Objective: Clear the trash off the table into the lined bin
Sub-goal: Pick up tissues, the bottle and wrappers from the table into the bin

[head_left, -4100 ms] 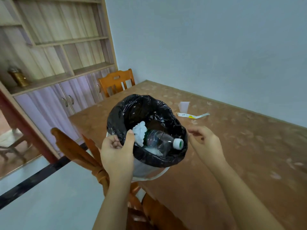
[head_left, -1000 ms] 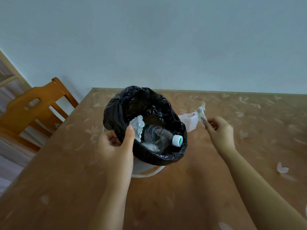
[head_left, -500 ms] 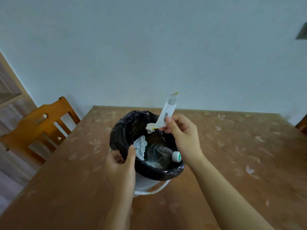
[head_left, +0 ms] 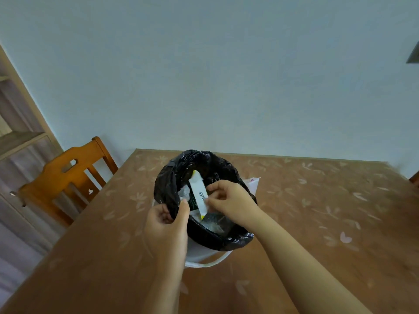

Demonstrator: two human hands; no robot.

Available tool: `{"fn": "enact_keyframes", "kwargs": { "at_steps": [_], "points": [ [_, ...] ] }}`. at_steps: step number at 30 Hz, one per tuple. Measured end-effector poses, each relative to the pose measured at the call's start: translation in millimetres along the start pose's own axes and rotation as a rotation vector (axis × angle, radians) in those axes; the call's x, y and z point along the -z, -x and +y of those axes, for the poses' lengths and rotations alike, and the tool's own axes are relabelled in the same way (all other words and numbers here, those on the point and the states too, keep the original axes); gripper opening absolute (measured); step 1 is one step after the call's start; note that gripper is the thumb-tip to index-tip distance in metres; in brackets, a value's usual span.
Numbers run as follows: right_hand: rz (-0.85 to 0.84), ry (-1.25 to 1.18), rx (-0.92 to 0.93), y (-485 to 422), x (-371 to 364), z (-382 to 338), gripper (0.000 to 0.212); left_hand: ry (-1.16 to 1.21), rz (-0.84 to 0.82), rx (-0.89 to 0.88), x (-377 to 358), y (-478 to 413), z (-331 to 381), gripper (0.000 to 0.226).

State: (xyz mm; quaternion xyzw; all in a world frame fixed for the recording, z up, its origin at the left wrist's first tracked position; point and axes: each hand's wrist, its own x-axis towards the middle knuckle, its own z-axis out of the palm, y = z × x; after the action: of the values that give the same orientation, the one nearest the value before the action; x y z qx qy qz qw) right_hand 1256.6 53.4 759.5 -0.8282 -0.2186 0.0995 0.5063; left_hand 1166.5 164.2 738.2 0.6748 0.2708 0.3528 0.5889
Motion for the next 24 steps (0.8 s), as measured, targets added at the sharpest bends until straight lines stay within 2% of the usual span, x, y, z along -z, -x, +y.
{"fn": "enact_keyframes", "kwargs": {
  "at_steps": [2,5,11,16,21,24],
  "points": [
    [-0.049,0.001,0.01,-1,3,2,0.037,0.01,0.015,0.0,-4,-3,-3,0.033],
    [-0.035,-0.013,-0.004,-5,17,11,0.036,0.039,0.036,0.006,-10,-10,-11,0.036],
    [0.176,-0.083,-0.016,-23,50,55,0.018,0.013,0.039,-0.006,-25,-27,-24,0.034],
    [0.381,0.074,-0.047,-52,71,116,0.012,0.037,0.046,-0.036,-48,-41,-30,0.032],
    [0.374,0.185,-0.143,-90,80,182,0.016,0.013,0.083,-0.078,-70,-60,-41,0.033],
    [0.361,0.258,-0.174,-112,75,213,0.024,-0.083,0.099,-0.151,-83,-69,-46,0.029]
  ]
}}
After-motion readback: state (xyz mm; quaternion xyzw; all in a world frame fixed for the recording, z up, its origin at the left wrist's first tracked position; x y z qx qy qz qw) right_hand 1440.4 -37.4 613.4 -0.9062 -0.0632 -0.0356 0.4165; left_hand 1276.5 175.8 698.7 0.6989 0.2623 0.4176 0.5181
